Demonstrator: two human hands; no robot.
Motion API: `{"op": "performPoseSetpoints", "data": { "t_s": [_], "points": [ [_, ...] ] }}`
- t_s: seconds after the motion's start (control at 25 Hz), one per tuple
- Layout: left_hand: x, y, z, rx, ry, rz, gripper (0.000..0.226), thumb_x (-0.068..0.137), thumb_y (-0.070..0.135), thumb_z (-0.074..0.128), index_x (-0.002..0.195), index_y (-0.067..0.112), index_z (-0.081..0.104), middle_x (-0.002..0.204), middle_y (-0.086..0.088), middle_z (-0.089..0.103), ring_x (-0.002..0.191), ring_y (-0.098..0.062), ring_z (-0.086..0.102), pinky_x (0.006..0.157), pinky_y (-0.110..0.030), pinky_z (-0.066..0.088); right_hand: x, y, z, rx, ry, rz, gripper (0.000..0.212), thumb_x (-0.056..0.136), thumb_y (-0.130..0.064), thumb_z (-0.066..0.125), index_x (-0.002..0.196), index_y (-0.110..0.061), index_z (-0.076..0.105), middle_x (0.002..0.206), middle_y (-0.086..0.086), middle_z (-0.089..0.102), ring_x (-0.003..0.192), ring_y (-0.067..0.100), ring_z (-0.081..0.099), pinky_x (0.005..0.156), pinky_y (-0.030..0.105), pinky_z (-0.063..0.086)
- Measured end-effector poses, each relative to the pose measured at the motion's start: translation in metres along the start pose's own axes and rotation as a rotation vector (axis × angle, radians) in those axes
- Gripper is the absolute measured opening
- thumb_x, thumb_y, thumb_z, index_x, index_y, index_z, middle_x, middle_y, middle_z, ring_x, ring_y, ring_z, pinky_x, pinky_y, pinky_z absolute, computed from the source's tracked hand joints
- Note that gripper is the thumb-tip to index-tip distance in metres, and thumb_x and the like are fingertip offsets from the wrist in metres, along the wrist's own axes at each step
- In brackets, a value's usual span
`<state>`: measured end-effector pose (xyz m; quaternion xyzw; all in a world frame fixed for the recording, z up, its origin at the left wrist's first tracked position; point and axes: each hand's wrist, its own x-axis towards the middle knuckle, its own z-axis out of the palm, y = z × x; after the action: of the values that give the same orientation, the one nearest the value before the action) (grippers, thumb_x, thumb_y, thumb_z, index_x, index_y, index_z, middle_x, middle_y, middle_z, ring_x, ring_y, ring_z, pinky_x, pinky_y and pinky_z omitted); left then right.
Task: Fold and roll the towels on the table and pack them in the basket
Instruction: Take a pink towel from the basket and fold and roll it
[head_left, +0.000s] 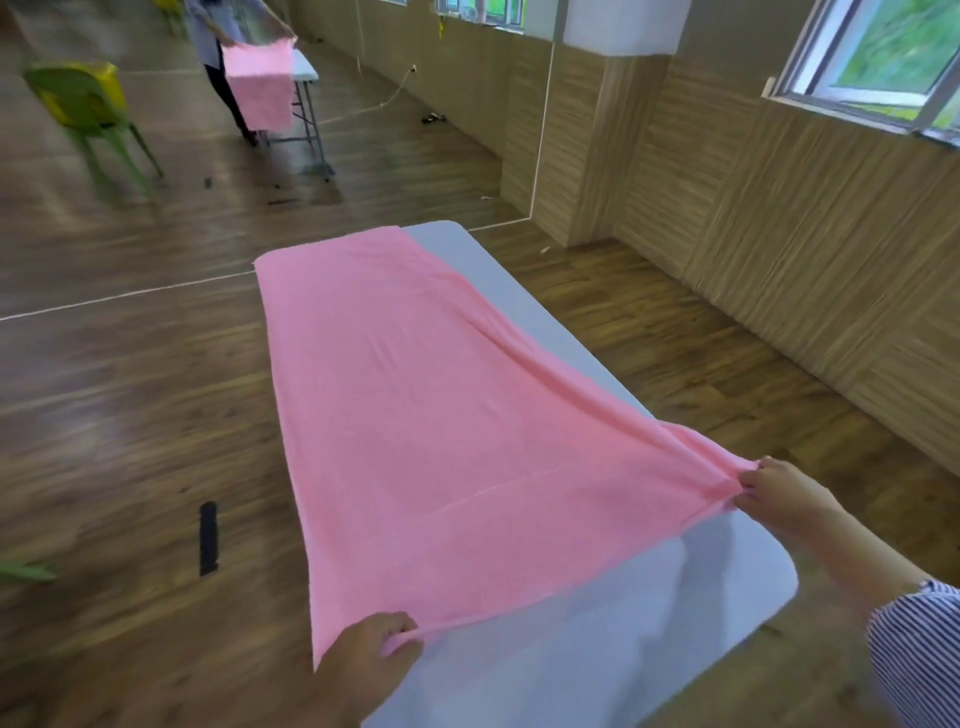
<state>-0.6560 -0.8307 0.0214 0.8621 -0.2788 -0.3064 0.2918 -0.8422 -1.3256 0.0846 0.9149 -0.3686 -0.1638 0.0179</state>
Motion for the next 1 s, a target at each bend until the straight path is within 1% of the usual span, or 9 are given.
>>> {"op": "performPoseSetpoints", "data": {
  "t_s": [0.16, 0.2, 0.24, 0.36, 0.44, 0.52, 0.72, 0.88, 1.0],
  "points": [
    [-0.029, -0.007, 0.025, 0.095, 0.152, -0.04, 0.018, 0.082, 0.051, 0.055, 0.079, 0.068, 0.05, 0.075, 0.007, 0.056, 0.072, -0.002, 0.054, 0.065, -0.016, 0.04, -0.019, 0.021, 0.026, 0.037, 0.019, -0.078, 0.032, 0.08, -0.039, 0.046, 0.087, -0.017, 0.068, 0.083, 0.005, 0.048, 0.085, 0.026, 0.056, 0.075, 0.034, 0.049],
    [-0.035, -0.012, 0.032, 0.13, 0.208, -0.038, 0.008, 0.078, 0.06, 0.047, 0.078, 0.061, 0.054, 0.073, 0.008, 0.052, 0.072, -0.007, 0.055, 0.064, -0.021, 0.042, -0.025, 0.021, 0.028, 0.055, 0.039, -0.116, 0.027, 0.082, -0.034, 0.05, 0.088, -0.014, 0.068, 0.084, 0.006, 0.046, 0.08, 0.027, 0.055, 0.075, 0.033, 0.049],
    [-0.04, -0.015, 0.04, 0.204, 0.277, -0.03, 0.021, 0.076, 0.063, 0.039, 0.081, 0.052, 0.057, 0.074, 0.01, 0.05, 0.072, -0.01, 0.056, 0.061, -0.028, 0.046, -0.026, 0.023, 0.028, 0.048, 0.039, -0.138, 0.024, 0.085, -0.03, 0.052, 0.09, -0.012, 0.067, 0.085, 0.007, 0.044, 0.077, 0.027, 0.054, 0.074, 0.032, 0.049],
    [-0.061, -0.017, 0.066, 0.352, 0.434, -0.02, 0.02, 0.082, 0.048, 0.043, 0.085, 0.038, 0.06, 0.075, 0.013, 0.052, 0.065, -0.014, 0.061, 0.051, -0.03, 0.045, -0.04, 0.02, 0.02, 0.057, 0.009, -0.19, 0.035, 0.088, -0.03, 0.039, 0.087, -0.008, 0.066, 0.081, 0.009, 0.049, 0.078, 0.032, 0.059, 0.07, 0.032, 0.051],
    [-0.075, -0.008, 0.076, 0.432, 0.431, -0.094, 0.005, 0.074, 0.04, 0.057, 0.078, 0.04, 0.06, 0.069, 0.016, 0.052, 0.058, -0.01, 0.06, 0.05, -0.024, 0.033, -0.049, 0.019, 0.018, 0.075, 0.027, -0.271, 0.035, 0.084, -0.028, 0.037, 0.081, -0.012, 0.068, 0.08, 0.016, 0.058, 0.075, 0.037, 0.061, 0.064, 0.033, 0.053],
    [-0.081, -0.006, 0.09, 0.477, 0.389, -0.185, 0.01, 0.069, 0.037, 0.063, 0.075, 0.043, 0.057, 0.067, 0.017, 0.052, 0.057, -0.008, 0.06, 0.054, -0.025, 0.029, -0.048, 0.023, 0.024, 0.046, 0.035, -0.248, 0.027, 0.091, -0.032, 0.046, 0.103, -0.017, 0.065, 0.105, 0.013, 0.059, 0.099, 0.032, 0.057, 0.079, 0.03, 0.046],
    [-0.078, -0.02, 0.112, 0.434, 0.316, -0.278, 0.014, 0.068, 0.035, 0.05, 0.082, 0.035, 0.053, 0.071, 0.006, 0.056, 0.069, -0.021, 0.065, 0.056, -0.035, 0.047, -0.033, 0.038, 0.067, -0.068, -0.197, -0.313, 0.034, 0.093, -0.035, 0.045, 0.117, -0.015, 0.058, 0.116, 0.011, 0.053, 0.119, 0.028, 0.047, 0.095, 0.027, 0.038],
    [-0.073, 0.004, 0.108, 0.531, 0.182, -0.38, 0.012, 0.072, 0.048, 0.038, 0.066, 0.039, 0.032, 0.079, 0.007, 0.042, 0.09, -0.013, 0.056, 0.073, -0.032, 0.041, -0.018, 0.034, 0.086, -0.128, -0.167, -0.378, 0.035, 0.093, -0.029, 0.04, 0.122, -0.015, 0.054, 0.122, 0.008, 0.049, 0.117, 0.025, 0.046, 0.105, 0.032, 0.033],
    [-0.068, 0.022, 0.103, 0.588, 0.207, -0.458, 0.026, 0.078, 0.054, 0.037, 0.068, 0.03, 0.042, 0.083, 0.008, 0.051, 0.08, -0.009, 0.05, 0.071, -0.029, 0.039, -0.022, 0.029, 0.092, -0.158, -0.165, -0.37, 0.038, 0.092, -0.026, 0.038, 0.127, -0.014, 0.049, 0.125, 0.008, 0.045, 0.127, 0.031, 0.036, 0.103, 0.035, 0.035]
  ]
}}
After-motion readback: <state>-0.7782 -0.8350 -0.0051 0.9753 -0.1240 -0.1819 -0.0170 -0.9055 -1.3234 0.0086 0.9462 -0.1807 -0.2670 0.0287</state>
